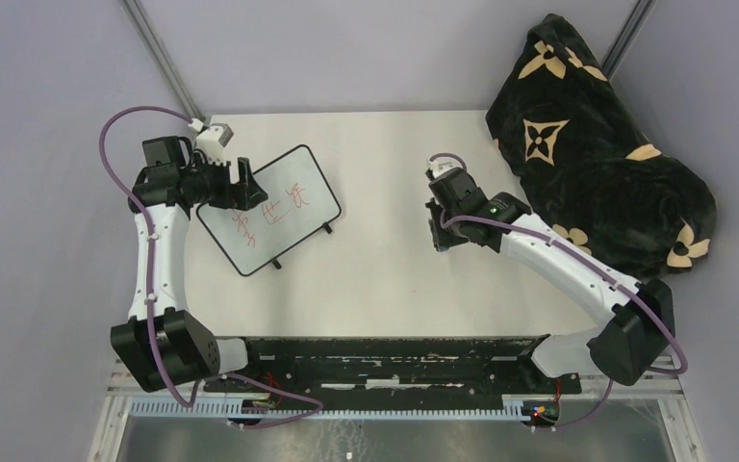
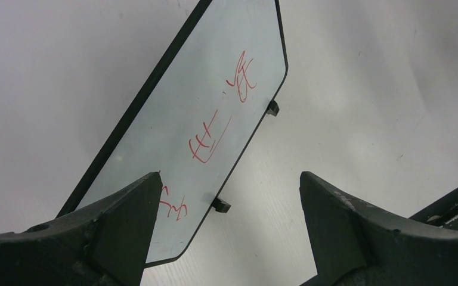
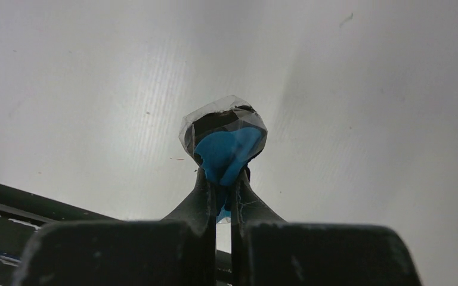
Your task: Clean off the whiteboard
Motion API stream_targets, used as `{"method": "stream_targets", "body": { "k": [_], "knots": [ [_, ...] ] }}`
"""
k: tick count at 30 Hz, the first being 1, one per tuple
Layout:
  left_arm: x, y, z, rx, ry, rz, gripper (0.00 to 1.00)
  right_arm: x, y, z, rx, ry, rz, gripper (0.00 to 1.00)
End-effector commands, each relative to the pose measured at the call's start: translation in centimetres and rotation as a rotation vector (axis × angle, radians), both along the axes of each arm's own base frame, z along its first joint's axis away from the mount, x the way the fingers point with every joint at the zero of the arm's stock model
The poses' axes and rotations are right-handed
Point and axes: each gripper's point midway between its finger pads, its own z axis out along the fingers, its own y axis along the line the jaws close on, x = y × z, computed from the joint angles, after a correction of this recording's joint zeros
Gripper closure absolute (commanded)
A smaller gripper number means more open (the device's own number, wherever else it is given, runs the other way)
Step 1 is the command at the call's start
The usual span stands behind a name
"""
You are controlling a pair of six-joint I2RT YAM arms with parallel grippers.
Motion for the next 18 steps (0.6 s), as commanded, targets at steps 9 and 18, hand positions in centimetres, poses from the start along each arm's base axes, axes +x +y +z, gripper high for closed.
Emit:
{"method": "stream_targets", "body": {
  "k": [9, 18],
  "knots": [
    [1.9, 0.9, 2.2, 0.132, -0.097, -0.109, 0.11, 3.2, 8.7, 5.1, 0.15, -0.169, 0.211, 0.99],
    [3.3, 1.7, 3.8, 0.198, -0.082, -0.19, 0.13, 4.0, 13.3, 6.0, 0.215, -0.167, 0.303, 0.99]
  ]
}}
